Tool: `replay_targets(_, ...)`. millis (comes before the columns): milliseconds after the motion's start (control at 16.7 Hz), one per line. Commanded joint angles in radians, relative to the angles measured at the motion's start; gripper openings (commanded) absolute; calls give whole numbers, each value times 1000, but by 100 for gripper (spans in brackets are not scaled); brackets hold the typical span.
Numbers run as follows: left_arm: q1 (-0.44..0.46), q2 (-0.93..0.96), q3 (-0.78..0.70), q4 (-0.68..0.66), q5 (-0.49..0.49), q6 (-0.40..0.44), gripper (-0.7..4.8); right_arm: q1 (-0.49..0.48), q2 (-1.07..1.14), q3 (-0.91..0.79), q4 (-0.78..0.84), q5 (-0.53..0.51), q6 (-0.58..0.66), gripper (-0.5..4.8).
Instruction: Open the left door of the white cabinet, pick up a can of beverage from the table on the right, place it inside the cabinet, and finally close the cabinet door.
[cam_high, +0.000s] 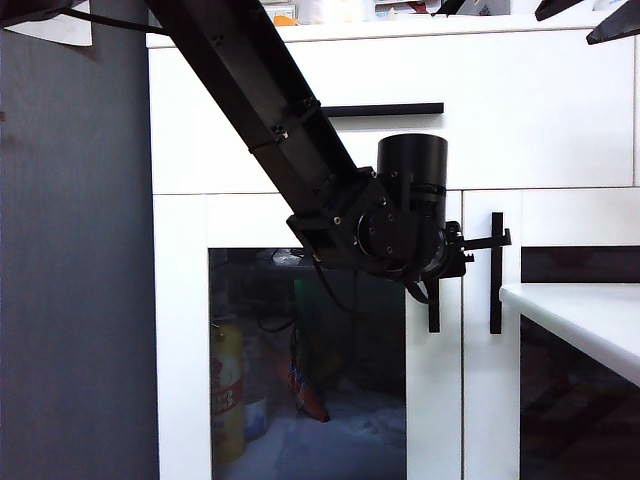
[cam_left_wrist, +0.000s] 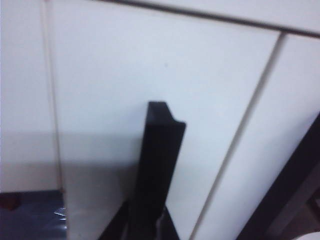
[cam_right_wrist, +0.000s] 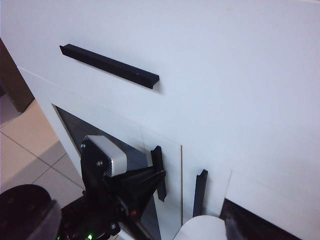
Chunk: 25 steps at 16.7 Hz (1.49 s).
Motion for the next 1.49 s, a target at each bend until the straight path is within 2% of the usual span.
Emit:
replay_targets(60,3,-6,11,27,37,-26,-5,0,-3,4,43,-2,-2,418)
replay_targets(597,3,-6,11,27,37,-26,-5,1,-10,5,39,-3,59,418)
replay_targets(1493,-2,-7,8,27,36,-26,-5,2,-10,4,35,-3,59,418)
